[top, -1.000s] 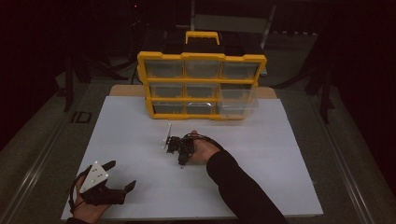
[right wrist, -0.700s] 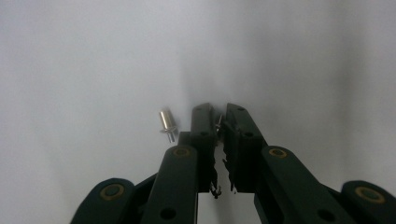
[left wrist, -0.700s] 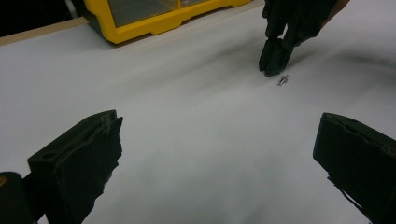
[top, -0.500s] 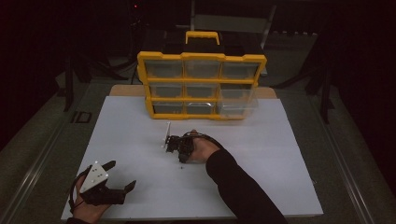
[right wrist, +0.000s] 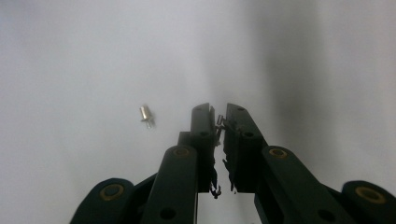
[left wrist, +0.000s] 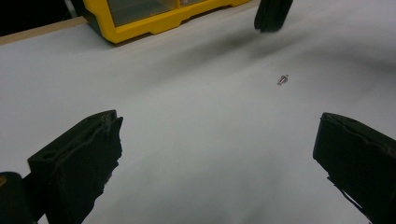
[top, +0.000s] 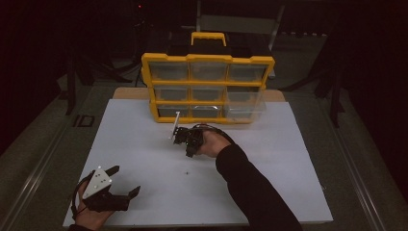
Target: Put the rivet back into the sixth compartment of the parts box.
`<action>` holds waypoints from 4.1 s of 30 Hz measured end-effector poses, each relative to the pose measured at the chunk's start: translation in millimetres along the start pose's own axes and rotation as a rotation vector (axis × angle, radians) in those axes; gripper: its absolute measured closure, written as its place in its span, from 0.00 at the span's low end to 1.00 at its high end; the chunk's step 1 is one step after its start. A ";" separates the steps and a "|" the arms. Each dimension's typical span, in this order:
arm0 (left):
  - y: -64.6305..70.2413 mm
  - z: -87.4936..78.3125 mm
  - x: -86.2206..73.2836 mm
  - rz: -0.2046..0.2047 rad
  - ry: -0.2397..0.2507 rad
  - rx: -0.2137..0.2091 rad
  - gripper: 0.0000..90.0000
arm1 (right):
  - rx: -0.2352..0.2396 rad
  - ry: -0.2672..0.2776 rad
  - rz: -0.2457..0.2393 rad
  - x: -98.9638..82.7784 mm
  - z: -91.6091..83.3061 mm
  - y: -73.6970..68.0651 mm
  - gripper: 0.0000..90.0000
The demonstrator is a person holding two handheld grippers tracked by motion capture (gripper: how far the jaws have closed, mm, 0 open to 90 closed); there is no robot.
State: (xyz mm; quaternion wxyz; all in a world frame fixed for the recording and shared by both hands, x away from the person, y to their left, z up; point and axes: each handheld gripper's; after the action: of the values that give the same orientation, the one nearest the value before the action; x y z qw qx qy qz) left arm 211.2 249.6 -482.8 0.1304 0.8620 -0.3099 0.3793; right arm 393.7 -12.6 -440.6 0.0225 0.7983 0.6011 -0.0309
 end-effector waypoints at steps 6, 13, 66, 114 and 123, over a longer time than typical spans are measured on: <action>-0.2 -0.2 0.0 -0.002 0.001 0.001 0.02 | -0.014 0.028 0.034 -4.8 -21.1 12.6 0.91; -0.4 -0.5 -0.2 -0.004 0.001 0.001 0.02 | -0.029 0.060 0.087 -12.4 -45.3 29.0 0.91; 0.2 -0.3 -0.2 -0.008 0.003 0.002 0.02 | -0.214 0.170 0.504 -141.2 -138.1 109.5 0.90; -0.5 -0.9 -0.3 -0.006 0.006 0.005 0.02 | -0.210 0.208 0.126 -31.3 -92.8 24.9 0.18; -0.6 -1.5 -0.3 -0.006 0.006 0.005 0.02 | -0.186 0.174 0.079 -20.6 -71.5 10.8 0.18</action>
State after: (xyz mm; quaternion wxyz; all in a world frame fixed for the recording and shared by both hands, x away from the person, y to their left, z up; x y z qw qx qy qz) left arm 210.5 250.8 -482.0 0.1305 0.8621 -0.3060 0.3824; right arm 400.0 -30.1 -367.7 0.0455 0.8154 0.5693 0.0951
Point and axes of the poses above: each handheld gripper's, and its own axes: z roughly forward along the jaws, x roughly out of its top, y roughly to its right, and after that the axes turned 13 degrees about -y, right-handed
